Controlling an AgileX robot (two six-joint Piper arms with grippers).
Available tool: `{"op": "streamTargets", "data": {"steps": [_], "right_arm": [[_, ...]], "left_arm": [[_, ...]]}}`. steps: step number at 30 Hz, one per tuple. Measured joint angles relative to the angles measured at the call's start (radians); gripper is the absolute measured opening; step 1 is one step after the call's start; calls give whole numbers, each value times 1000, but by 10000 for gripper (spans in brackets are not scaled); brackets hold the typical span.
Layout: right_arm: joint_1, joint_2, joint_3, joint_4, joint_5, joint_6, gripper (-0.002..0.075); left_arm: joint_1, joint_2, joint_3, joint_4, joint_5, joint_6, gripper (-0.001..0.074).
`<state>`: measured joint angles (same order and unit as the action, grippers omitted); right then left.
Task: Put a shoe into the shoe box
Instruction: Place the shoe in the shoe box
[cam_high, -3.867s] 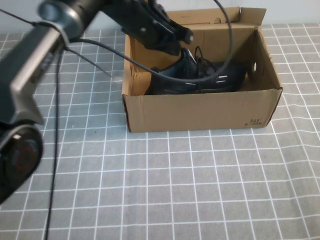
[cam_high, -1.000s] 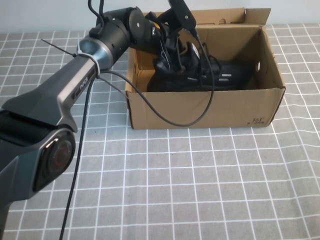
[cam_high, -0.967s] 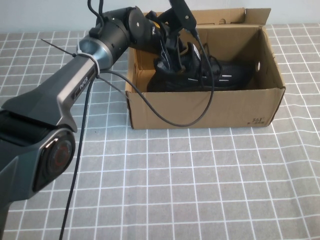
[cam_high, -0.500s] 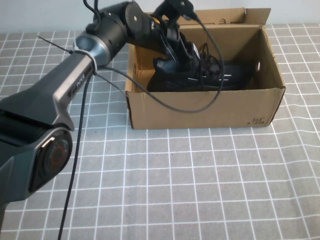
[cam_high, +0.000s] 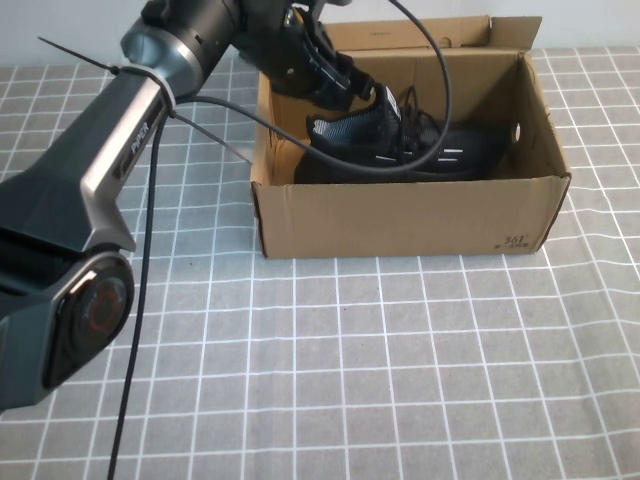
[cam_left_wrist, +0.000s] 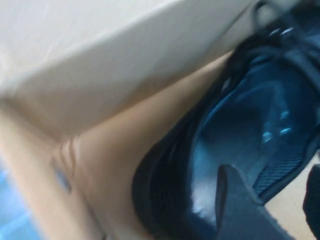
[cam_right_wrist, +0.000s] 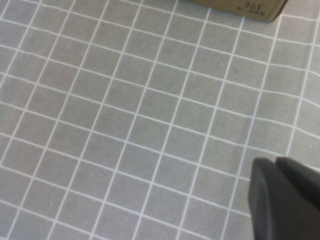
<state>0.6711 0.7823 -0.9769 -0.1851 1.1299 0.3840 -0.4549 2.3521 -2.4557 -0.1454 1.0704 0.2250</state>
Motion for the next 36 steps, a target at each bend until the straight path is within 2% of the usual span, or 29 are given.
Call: {"op": "streamTargets", "data": {"steps": [3, 9, 19, 36], "right_arm": [[0, 0, 0, 0, -1, 0, -16], [0, 0, 2, 0, -4, 0, -16], [0, 0, 2, 0, -4, 0, -16], [0, 0, 2, 0, -4, 0, -16]], "left_arm": [[0, 2, 0, 50, 9, -113, 270], [0, 24, 0, 77, -23, -176, 274], [0, 75, 0, 134, -16, -192, 274], [0, 115, 0, 123, -96, -247, 273]]}}
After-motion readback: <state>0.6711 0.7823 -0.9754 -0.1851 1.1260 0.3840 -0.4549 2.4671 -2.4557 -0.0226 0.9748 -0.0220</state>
